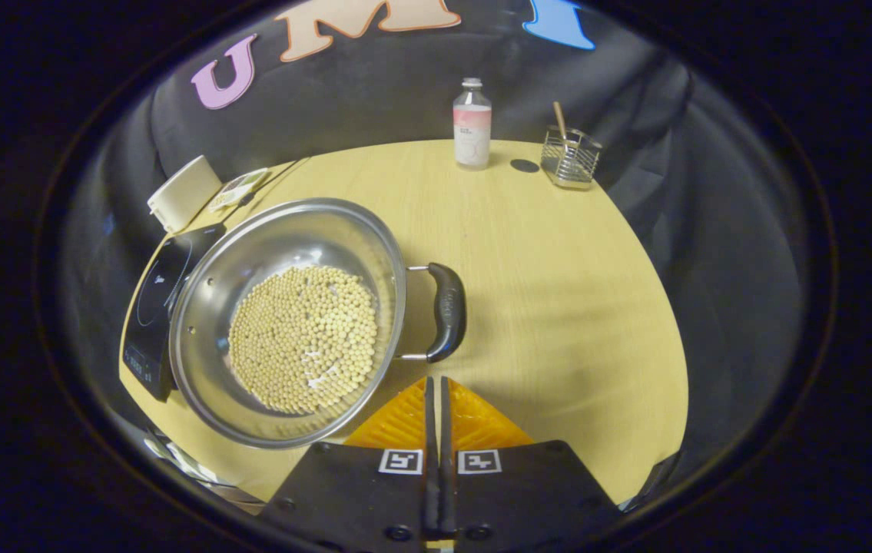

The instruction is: First push the handle of the pot to place it horizontally, then grasp the pot with both hands and set it on the induction cooktop.

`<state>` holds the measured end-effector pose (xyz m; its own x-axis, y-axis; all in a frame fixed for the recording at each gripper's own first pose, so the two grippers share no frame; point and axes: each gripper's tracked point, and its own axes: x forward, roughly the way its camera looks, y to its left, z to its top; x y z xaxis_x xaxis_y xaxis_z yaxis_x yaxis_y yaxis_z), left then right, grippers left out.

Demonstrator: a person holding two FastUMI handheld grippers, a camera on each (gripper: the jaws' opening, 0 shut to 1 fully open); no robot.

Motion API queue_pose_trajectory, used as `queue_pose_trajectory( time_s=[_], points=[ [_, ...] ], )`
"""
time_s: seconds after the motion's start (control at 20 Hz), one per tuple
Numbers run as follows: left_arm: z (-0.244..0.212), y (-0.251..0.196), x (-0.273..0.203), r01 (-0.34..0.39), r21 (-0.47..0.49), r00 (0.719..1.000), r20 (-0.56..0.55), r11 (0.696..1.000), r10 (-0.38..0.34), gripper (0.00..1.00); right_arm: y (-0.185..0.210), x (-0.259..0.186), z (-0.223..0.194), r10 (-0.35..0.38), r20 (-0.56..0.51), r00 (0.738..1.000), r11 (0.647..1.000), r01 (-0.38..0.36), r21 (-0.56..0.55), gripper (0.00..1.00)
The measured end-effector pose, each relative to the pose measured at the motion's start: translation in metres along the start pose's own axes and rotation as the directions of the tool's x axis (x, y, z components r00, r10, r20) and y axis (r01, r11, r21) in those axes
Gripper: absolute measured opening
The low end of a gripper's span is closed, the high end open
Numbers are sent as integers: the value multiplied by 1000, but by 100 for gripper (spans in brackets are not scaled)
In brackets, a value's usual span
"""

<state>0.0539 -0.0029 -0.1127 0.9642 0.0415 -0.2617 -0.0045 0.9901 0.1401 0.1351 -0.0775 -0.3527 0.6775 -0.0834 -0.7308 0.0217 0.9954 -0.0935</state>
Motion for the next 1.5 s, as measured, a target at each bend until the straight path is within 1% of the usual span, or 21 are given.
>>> queue_pose_trajectory(
  time_s=[0.05,0.15,0.2,0.25,0.3,0.35,0.4,0.45,0.5,0.55,0.75,0.9,0.95,1.0,1.2,1.35,1.4,1.45,1.5],
  points=[
    [-2,-2,2,11,2,1000,-4,1000,-11,93,-1,-4,1,2,7,1000,1000,-2,20,0],
    [-12,-5,6,26,14,999,-25,1000,-26,93,2,-13,5,26,21,999,998,-27,62,0],
    [-20,-6,9,36,19,998,-44,999,-35,93,2,-19,8,36,24,999,996,-38,76,3],
    [-29,-9,12,49,19,997,-64,999,-48,93,2,-22,9,41,28,999,995,-43,85,0],
    [-38,-12,15,63,15,994,-95,998,-61,96,0,-27,11,46,31,998,994,-49,93,3],
    [-48,-16,18,76,8,990,-122,997,-74,96,0,-31,13,55,23,998,993,-57,104,0],
    [-56,-21,21,90,-4,986,-144,996,-89,96,4,-34,16,92,23,995,988,-94,121,6],
    [-62,-27,25,105,-19,981,-163,994,-106,96,5,-39,19,104,21,994,984,-106,141,16],
    [-70,-32,28,118,-33,975,-186,992,-122,96,5,-41,24,114,27,993,980,-117,163,20],
    [-77,-37,32,129,-43,970,-203,991,-135,97,4,-43,29,120,30,992,977,-123,176,39],
    [-99,-51,52,160,-76,947,-270,984,-175,97,-5,-35,43,110,23,994,980,-112,167,100],
    [-113,-64,72,187,-119,924,-316,975,-216,96,-3,-18,52,131,3,991,975,-129,183,100],
    [-119,-69,78,195,-137,912,-338,971,-231,96,-3,-12,56,136,-3,991,974,-133,183,92],
    [-125,-73,83,201,-149,900,-363,968,-243,96,-3,-6,58,143,-15,990,974,-139,178,100],
    [-150,-93,109,234,-194,845,-444,953,-298,96,3,17,61,190,-72,979,966,-174,189,100],
    [-172,-101,126,239,-210,797,-515,948,-315,96,1,30,60,207,-111,972,963,-182,199,100],
    [-176,-104,130,243,-211,784,-531,947,-320,96,1,34,60,216,-122,969,961,-188,204,93],
    [-179,-106,134,251,-207,774,-544,946,-324,96,3,37,59,227,-135,964,958,-196,211,100],
    [-184,-108,138,257,-203,761,-560,945,-327,97,3,40,57,235,-148,961,956,-200,216,100]
  ],
)
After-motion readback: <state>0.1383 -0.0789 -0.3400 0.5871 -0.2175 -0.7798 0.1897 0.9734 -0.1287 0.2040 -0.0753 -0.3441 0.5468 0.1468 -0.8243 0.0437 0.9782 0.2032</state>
